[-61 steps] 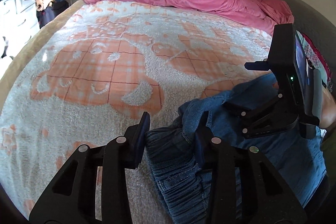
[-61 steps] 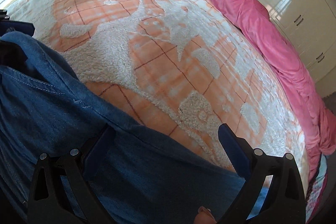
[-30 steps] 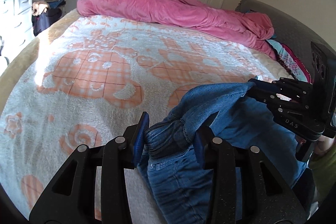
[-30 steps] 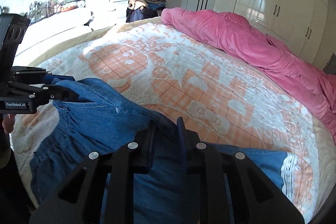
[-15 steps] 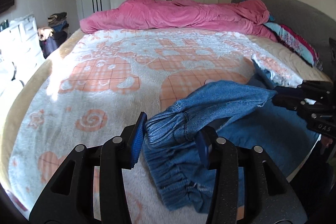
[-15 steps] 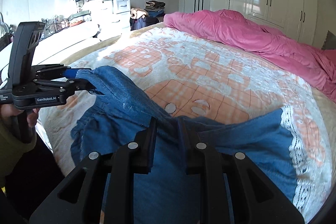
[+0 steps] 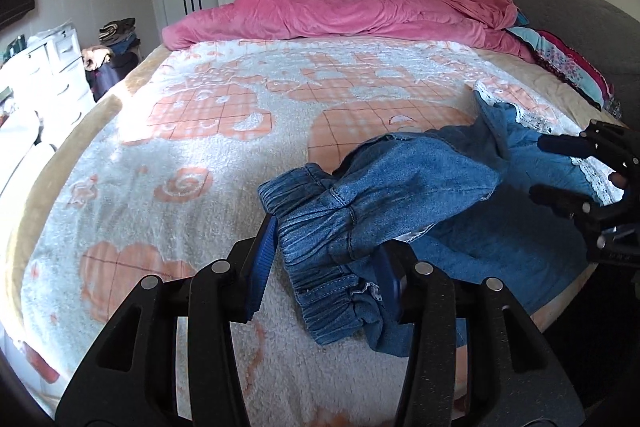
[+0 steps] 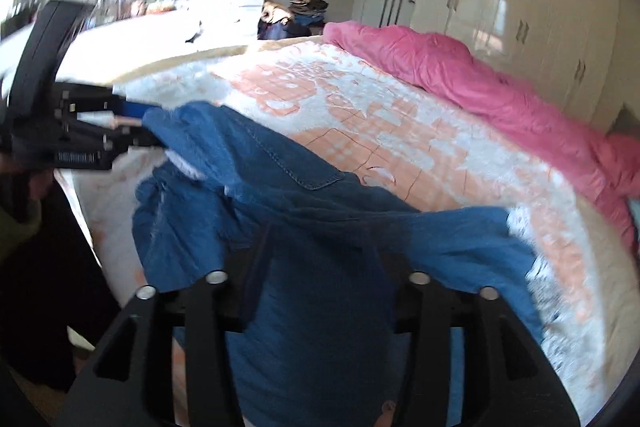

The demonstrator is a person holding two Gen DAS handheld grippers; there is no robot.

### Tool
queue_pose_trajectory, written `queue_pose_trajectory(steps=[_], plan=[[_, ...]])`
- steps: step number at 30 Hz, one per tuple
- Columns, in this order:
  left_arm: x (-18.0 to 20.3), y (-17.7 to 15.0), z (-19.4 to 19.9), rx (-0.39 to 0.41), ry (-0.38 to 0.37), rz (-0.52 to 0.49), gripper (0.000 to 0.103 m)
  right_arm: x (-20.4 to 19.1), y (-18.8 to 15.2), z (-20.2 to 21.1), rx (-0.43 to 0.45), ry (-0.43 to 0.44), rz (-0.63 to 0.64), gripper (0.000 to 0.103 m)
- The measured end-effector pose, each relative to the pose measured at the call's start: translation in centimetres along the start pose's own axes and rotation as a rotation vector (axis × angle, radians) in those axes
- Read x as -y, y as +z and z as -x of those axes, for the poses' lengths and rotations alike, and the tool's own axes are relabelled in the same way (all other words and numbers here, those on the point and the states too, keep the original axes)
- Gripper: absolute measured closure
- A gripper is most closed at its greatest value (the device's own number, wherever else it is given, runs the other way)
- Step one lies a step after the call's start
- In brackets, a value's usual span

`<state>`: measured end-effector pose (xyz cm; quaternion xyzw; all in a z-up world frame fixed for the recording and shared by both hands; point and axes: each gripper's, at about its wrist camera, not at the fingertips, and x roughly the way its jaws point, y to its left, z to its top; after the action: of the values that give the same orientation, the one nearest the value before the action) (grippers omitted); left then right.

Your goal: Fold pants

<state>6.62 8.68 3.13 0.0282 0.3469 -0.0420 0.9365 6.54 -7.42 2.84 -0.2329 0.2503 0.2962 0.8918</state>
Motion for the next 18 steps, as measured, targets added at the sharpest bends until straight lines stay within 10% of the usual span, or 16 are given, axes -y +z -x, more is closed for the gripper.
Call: queue_pose_trajectory(steps=[8, 10, 18], plan=[[0.4, -0.2, -0.2, -0.022, 0.008, -0.011, 0.065, -2.3, 1.3, -4.7, -0.085, -0.070, 0.223, 0.048], [0.5, -0.4, -0.2, -0.036, -0.001, -0.007, 0.064, -2.6, 1.3, -5.5, -0.127, -0.046, 0.245, 0.097], [0.7, -1.8, 0.0, -0.076, -0.053, 0.008, 0.062, -2.9, -0.8, -1.2, -0.111, 0.069, 0.195, 0.097]])
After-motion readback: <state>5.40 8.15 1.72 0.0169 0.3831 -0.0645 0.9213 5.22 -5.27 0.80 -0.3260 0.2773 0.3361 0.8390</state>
